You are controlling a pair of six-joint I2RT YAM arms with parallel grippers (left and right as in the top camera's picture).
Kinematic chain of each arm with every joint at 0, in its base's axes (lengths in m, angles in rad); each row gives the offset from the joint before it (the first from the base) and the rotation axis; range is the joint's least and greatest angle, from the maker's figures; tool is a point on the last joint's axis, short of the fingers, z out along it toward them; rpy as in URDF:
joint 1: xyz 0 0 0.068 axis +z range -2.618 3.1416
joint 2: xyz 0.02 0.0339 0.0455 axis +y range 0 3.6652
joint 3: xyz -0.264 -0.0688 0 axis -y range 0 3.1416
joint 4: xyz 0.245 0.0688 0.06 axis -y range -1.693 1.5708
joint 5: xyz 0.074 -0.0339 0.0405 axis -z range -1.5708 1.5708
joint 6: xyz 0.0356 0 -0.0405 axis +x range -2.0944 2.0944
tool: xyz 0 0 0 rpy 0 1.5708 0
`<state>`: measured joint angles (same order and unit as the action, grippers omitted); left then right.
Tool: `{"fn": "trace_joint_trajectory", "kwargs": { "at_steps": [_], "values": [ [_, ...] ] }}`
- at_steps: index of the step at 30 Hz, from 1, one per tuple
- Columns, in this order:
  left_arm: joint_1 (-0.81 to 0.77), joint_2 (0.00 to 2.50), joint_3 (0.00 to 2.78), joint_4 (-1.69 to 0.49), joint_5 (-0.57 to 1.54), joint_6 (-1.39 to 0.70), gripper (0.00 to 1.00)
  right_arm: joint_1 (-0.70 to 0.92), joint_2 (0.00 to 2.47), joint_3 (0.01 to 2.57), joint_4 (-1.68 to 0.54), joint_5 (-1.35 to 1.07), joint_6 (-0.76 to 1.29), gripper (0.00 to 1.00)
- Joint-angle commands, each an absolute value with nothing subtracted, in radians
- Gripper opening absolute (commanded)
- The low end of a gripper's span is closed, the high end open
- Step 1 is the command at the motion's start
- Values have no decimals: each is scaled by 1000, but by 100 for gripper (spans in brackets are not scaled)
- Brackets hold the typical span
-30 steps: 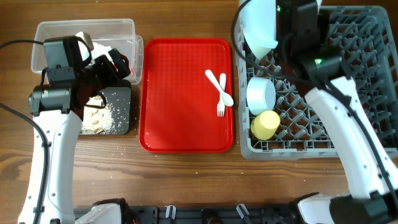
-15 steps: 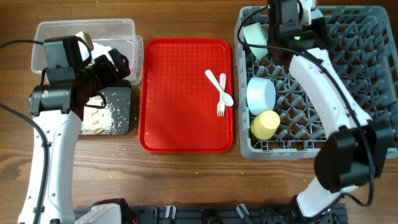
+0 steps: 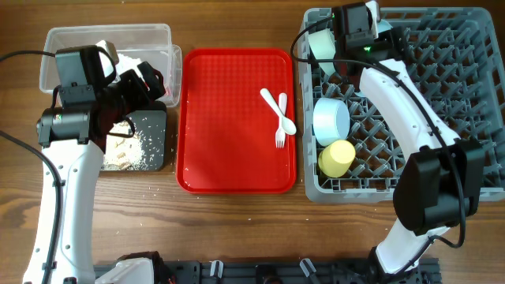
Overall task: Sort waste into correct bins and load items into the dishwasher rack
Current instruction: 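Carry the light-blue plate into the rack and stand it upright, then reach the right gripper to the white spoon and grasp it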
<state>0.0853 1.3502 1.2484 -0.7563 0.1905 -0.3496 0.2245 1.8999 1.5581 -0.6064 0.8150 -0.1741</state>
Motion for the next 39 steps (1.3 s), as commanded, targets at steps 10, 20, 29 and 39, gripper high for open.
{"fn": "trace_joint_trajectory", "kwargs": {
  "at_steps": [10, 20, 29, 39],
  "values": [
    [89, 1355, 1264, -754, 185, -345, 100, 222, 1587, 1648, -649, -182, -154, 100],
    [89, 1355, 1264, -753, 185, -345, 100, 332, 1755, 1612, -683, -314, 144, 93],
    [89, 1355, 1264, -754, 185, -345, 100, 537, 2002, 1612, -813, 25, 379, 82],
    [89, 1355, 1264, -753, 185, -345, 100, 539, 2166, 1612, -854, 64, 501, 79]
  ]
}}
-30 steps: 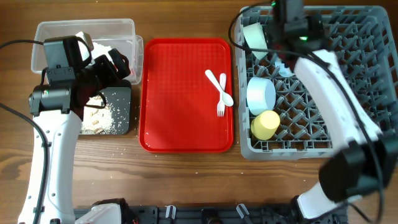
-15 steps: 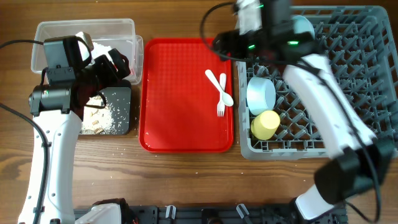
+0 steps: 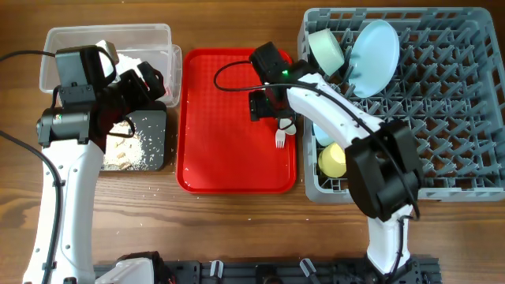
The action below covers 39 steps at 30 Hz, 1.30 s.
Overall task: Sort waste into correct bins and load items into the dishwasher rack
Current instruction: 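Reach the right gripper to the white spoon and grasp it, then carry the white spoon into the rack and release it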
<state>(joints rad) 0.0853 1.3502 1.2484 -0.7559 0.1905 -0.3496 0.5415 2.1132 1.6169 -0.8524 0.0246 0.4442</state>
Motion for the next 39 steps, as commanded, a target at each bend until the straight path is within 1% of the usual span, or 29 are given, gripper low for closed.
{"fn": "trace_joint_trajectory", "kwargs": {
  "at_steps": [1, 5, 6, 8, 9, 12, 18, 27, 31, 35, 39],
  "values": [
    [89, 1355, 1264, -754, 185, -345, 100, 537, 2177, 1612, -854, 64, 501, 79],
    [89, 1355, 1264, -753, 185, -345, 100, 518, 2190, 1612, -854, 59, 522, 78],
    [89, 1355, 1264, -753, 185, -345, 100, 516, 2190, 1612, -854, 52, 524, 75],
    [89, 1355, 1264, -753, 185, -345, 100, 516, 2190, 1612, -852, 52, 524, 66],
    [89, 1355, 1264, -753, 185, -345, 100, 517, 2190, 1612, -851, 44, 524, 58],
    [89, 1355, 1264, -754, 185, -345, 100, 517, 2190, 1612, -849, 22, 524, 42],
    [89, 1355, 1264, -753, 185, -345, 100, 517, 2190, 1612, -850, 18, 526, 5],
    [89, 1355, 1264, -754, 185, -345, 100, 520, 2189, 1614, -854, -13, 532, 4],
    [89, 1355, 1264, -753, 185, -345, 100, 519, 2157, 1651, -883, -50, 463, 4],
    [89, 1355, 1264, -753, 185, -345, 100, 512, 2033, 1683, -923, -52, 387, 4],
    [89, 1355, 1264, -753, 185, -345, 100, 467, 1835, 1683, -980, -38, 315, 4]
  ]
}}
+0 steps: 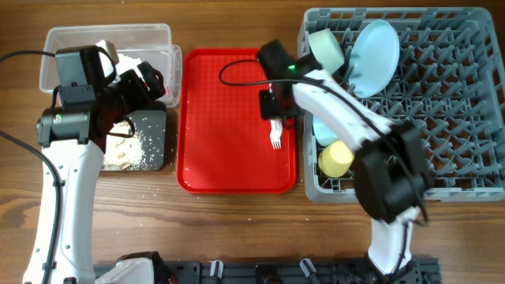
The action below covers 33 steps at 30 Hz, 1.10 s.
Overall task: Sort waste into correct bins and load items into the dishwasher rack
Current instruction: 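Carry the white spoon into the rack and release it, then move the right gripper back to the white fork and grasp it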
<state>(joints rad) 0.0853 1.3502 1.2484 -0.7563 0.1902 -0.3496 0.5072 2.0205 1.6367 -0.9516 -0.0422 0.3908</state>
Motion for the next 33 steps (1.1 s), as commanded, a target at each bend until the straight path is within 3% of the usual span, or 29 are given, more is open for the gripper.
{"fn": "trace_joint_trajectory", "kwargs": {
  "at_steps": [1, 8, 17, 18, 20, 24, 29, 33],
  "values": [
    [89, 1355, 1264, -754, 185, -345, 100, 449, 1793, 1683, -998, -30, 304, 4],
    [89, 1355, 1264, -753, 185, -345, 100, 205, 1584, 1676, -1193, 268, 199, 4],
    [89, 1355, 1264, -753, 185, -345, 100, 107, 1645, 1398, -1188, 160, 22, 5],
    [89, 1355, 1264, -754, 185, -345, 100, 107, 1647, 1372, -1186, 162, 31, 8],
    [89, 1355, 1264, -754, 185, -345, 100, 107, 1648, 1326, -1166, 160, 55, 29],
    [89, 1355, 1264, -753, 185, -345, 100, 107, 1645, 1326, -1164, 160, 78, 49],
    [89, 1355, 1264, -754, 185, -345, 100, 108, 1645, 1420, -1163, 127, 80, 48],
    [89, 1355, 1264, -754, 185, -345, 100, 111, 1641, 1615, -1165, -150, 82, 48]
  ]
}}
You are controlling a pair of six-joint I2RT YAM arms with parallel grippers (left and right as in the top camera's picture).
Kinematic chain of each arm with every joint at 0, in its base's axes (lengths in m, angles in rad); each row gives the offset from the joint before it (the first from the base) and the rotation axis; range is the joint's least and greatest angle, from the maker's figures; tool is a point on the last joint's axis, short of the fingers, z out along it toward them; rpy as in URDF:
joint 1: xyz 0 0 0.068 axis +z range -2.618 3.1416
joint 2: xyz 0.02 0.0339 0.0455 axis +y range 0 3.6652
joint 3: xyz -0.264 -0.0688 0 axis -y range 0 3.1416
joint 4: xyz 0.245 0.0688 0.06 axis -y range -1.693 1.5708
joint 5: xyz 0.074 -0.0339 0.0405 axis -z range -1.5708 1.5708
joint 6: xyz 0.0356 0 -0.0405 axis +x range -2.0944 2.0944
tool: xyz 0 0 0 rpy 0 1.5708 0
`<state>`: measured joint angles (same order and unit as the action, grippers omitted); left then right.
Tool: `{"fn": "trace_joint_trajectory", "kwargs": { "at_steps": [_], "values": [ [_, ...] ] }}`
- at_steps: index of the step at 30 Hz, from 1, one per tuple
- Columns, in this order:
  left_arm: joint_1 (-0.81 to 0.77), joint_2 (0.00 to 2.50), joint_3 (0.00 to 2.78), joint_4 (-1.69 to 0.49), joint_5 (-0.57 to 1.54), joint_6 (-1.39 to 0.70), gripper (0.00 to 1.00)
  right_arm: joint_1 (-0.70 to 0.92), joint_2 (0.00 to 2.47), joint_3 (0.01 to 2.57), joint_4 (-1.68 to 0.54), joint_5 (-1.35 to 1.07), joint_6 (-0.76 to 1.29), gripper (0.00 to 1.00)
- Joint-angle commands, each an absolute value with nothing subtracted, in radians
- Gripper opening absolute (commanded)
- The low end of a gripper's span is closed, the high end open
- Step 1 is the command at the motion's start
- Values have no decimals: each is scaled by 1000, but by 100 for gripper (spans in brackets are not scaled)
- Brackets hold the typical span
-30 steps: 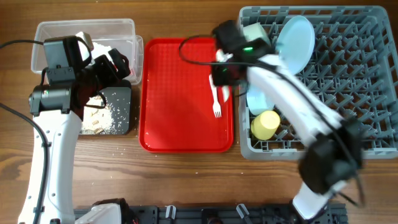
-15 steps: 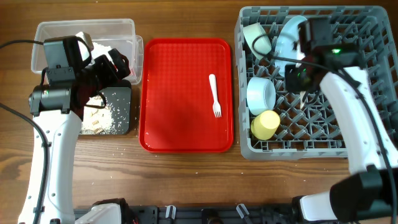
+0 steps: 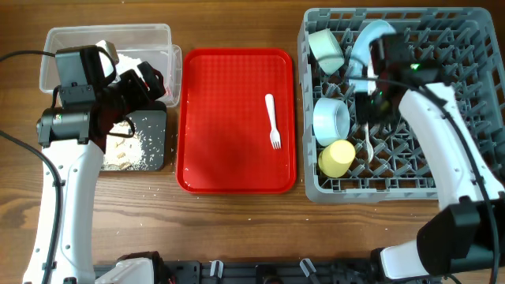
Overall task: Sort waste into correct bins and load items into the dishwasher rack
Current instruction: 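Move the right gripper back to the white fork and grasp it, then carry the white fork into the rack and release it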
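A white plastic fork [image 3: 272,122] lies alone on the red tray [image 3: 229,158]. My right gripper [image 3: 369,109] hangs over the grey dishwasher rack [image 3: 465,95], shut on a white spoon [image 3: 368,140] whose bowl points down toward the rack grid. In the rack stand a pale green cup [image 3: 325,47], a light blue plate [image 3: 364,43], a light blue bowl [image 3: 331,120] and a yellow cup [image 3: 337,158]. My left gripper [image 3: 148,80] hovers between the two bins at the left; its fingers are too hidden to judge.
A clear plastic bin [image 3: 79,38] holding white scraps stands at the back left. In front of it is a black bin [image 3: 150,154] with food crumbs. Crumbs lie on the wooden table [image 3: 237,229] near the black bin.
My right gripper was down on the tray at the spoon and fork. Now it is over the rack with the white spoon in it. The fork remains on the tray.
My right gripper was at the rack's back left corner by the plate, with spoon and fork lying crossed on the tray. Then it stood over the tray at the cutlery, twice. Now it holds the spoon over the rack. The left arm never moved.
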<state>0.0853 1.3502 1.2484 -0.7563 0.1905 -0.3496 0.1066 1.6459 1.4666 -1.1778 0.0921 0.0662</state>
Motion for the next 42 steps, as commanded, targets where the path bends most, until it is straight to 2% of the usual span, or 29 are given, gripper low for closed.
{"fn": "trace_joint_trajectory", "kwargs": {
  "at_steps": [1, 3, 4, 9, 15, 25, 28, 30, 34, 42],
  "values": [
    [89, 1355, 1264, -754, 185, -345, 100, 118, 1641, 1668, -1130, -304, 91, 47],
    [89, 1355, 1264, -754, 185, -345, 100, 155, 1641, 1687, -1020, -443, 106, 38],
    [89, 1355, 1264, -754, 185, -345, 100, 193, 1646, 1687, -965, -437, 108, 37],
    [89, 1355, 1264, -753, 185, -345, 100, 400, 1767, 1687, -875, -196, 246, 54],
    [89, 1355, 1264, -754, 185, -345, 100, 483, 1993, 1687, -880, -179, 396, 53],
    [89, 1355, 1264, -753, 185, -345, 100, 485, 2239, 1676, -893, -147, 472, 52],
    [89, 1355, 1264, -753, 185, -345, 100, 485, 2269, 1675, -887, -134, 474, 43],
    [89, 1355, 1264, -753, 185, -345, 100, 485, 2284, 1675, -887, -143, 475, 22],
    [89, 1355, 1264, -754, 185, -345, 100, 485, 2284, 1675, -883, -150, 475, 4],
    [89, 1355, 1264, -754, 185, -345, 100, 480, 2238, 1676, -883, -204, 418, 4]
  ]
}}
